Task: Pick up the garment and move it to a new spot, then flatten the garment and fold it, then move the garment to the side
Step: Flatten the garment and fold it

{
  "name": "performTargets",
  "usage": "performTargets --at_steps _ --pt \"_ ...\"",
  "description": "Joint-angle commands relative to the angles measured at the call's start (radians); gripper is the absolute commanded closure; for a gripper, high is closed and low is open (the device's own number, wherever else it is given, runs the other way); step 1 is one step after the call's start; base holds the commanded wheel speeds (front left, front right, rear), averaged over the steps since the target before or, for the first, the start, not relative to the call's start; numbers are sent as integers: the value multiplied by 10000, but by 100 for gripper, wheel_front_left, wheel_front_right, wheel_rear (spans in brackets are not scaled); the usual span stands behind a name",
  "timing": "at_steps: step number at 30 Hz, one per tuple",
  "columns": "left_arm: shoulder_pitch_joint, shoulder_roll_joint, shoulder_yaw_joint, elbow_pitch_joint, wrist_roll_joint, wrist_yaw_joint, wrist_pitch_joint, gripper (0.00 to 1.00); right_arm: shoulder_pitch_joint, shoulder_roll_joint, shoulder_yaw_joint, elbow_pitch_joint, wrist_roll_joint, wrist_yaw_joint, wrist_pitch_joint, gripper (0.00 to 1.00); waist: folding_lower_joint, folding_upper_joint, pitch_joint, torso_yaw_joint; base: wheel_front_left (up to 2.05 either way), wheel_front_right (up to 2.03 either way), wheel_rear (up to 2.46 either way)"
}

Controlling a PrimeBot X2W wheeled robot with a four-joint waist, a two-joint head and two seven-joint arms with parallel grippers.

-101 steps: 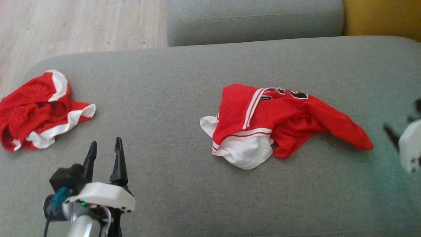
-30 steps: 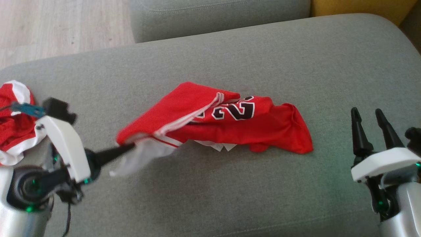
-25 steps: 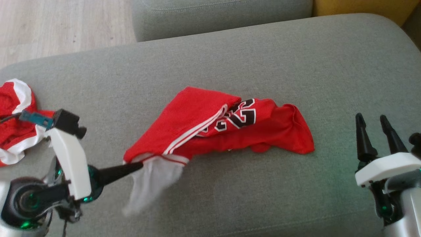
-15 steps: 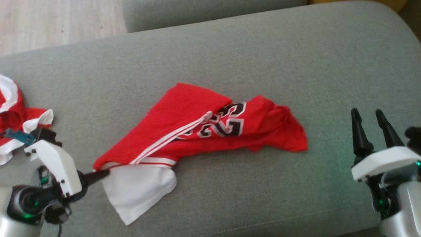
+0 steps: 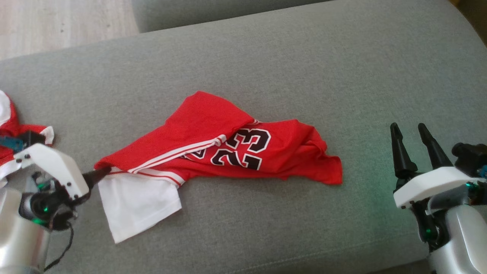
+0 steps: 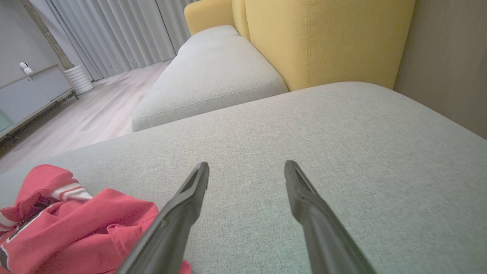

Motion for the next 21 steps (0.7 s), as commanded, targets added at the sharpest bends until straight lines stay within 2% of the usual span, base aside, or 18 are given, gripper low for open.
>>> performTargets --at_steps 1,5,9,12,15,21 --pt "-687 543 403 -314 51 -162 -115 0 -378 -134 171 -292 50 -7 -144 0 0 0 -92 91 0 0 0" --pt "-796 857 317 -1103 451 -511 -819 0 -230 -202 138 -302 47 -7 -317 0 0 0 -306 346 0 0 0" --pt "-319 800 239 -2545 932 -447 -1878 0 -86 -231 232 -402 99 -7 -492 0 0 0 -520 705 0 0 0" --pt "266 492 295 -3824 1463 -67 -3239 0 -36 -274 335 -444 127 -7 -445 0 0 0 -628 983 0 0 0" --pt "1053 -185 500 -4864 1849 634 -4745 0 -39 -344 396 -476 152 -7 -380 0 0 0 -660 1235 0 0 0" --pt "2704 -1067 93 -6224 3398 1524 -7644 0 -65 -516 587 -463 312 -7 -172 0 0 0 -711 1659 0 0 0"
